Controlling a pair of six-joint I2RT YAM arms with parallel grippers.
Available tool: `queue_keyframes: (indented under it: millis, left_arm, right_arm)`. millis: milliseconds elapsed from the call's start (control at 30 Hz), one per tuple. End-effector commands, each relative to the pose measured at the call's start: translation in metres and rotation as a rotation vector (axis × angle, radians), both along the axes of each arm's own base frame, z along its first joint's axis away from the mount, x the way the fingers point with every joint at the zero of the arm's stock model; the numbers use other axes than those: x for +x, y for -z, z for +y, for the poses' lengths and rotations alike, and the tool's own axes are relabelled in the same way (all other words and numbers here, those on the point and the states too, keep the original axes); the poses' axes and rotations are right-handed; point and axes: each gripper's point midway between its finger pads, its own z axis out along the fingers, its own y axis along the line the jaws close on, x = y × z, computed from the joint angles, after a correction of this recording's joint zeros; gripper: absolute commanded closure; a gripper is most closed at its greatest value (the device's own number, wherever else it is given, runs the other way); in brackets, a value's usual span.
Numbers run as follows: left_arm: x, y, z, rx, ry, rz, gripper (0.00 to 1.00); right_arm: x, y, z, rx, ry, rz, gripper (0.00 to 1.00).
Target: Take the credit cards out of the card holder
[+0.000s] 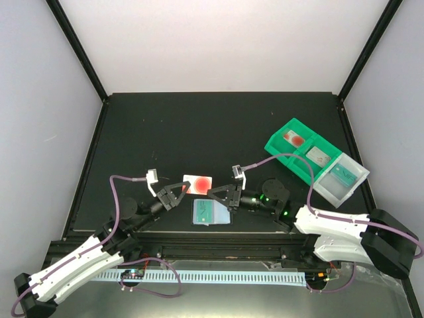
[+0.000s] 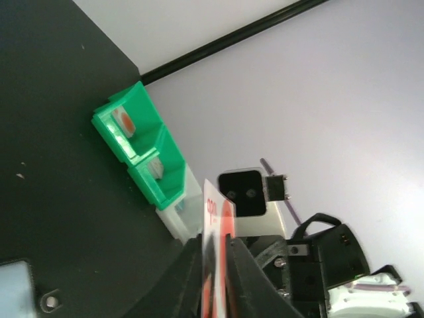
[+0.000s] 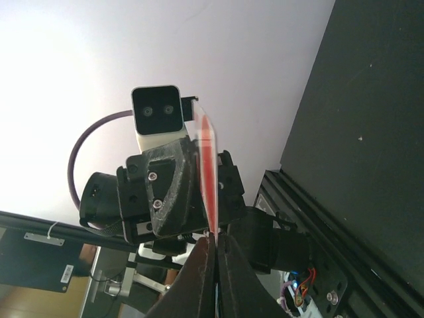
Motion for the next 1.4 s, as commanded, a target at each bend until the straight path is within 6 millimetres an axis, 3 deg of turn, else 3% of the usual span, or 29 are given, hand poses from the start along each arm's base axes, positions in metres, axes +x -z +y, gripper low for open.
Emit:
queue_keyframes:
  millis: [0,100,300,433,600,800,967,1100,1367]
  left_arm:
    - [0.001,-0.004,0.004,0.017,-0.017,-0.010,0.77]
    - [0.000,-0.002,0.002,0.042,-0.005,-0.015,0.39]
    - [-0.002,0.014,-0.002,0.150,0.021,0.013,0.02]
    - [-0.004,0.030,-0.004,0.249,0.041,0.029,0.01]
    - [-0.004,0.048,-0.001,0.355,0.047,0.024,0.01]
    - [-0.002,0.065,0.002,0.406,0.037,0.018,0.01]
    - [-0.005,0.069,0.002,0.428,0.049,0.003,0.01]
    - [-0.006,0.071,0.004,0.451,0.055,0.000,0.01]
    - [-0.009,0.081,0.006,0.464,0.060,0.022,0.01]
  right_arm:
    - [0.006,-0.005,-0.008,0.008,0.053,-0.037,0.99]
    - [0.007,0.000,-0.015,-0.046,0.084,-0.065,0.99]
    - [0.021,0.008,-0.045,-0.213,0.222,-0.154,0.99]
    - [0.040,0.011,-0.077,-0.366,0.340,-0.218,0.99]
    - [0.063,-0.006,-0.112,-0.455,0.457,-0.280,0.99]
    - [0.097,-0.010,-0.150,-0.567,0.543,-0.281,0.99]
    - [0.129,0.005,-0.179,-0.650,0.589,-0.201,0.99]
    - [0.154,0.026,-0.213,-0.719,0.659,-0.079,0.99]
    - [0.200,0.049,-0.271,-0.767,0.828,0.068,0.99]
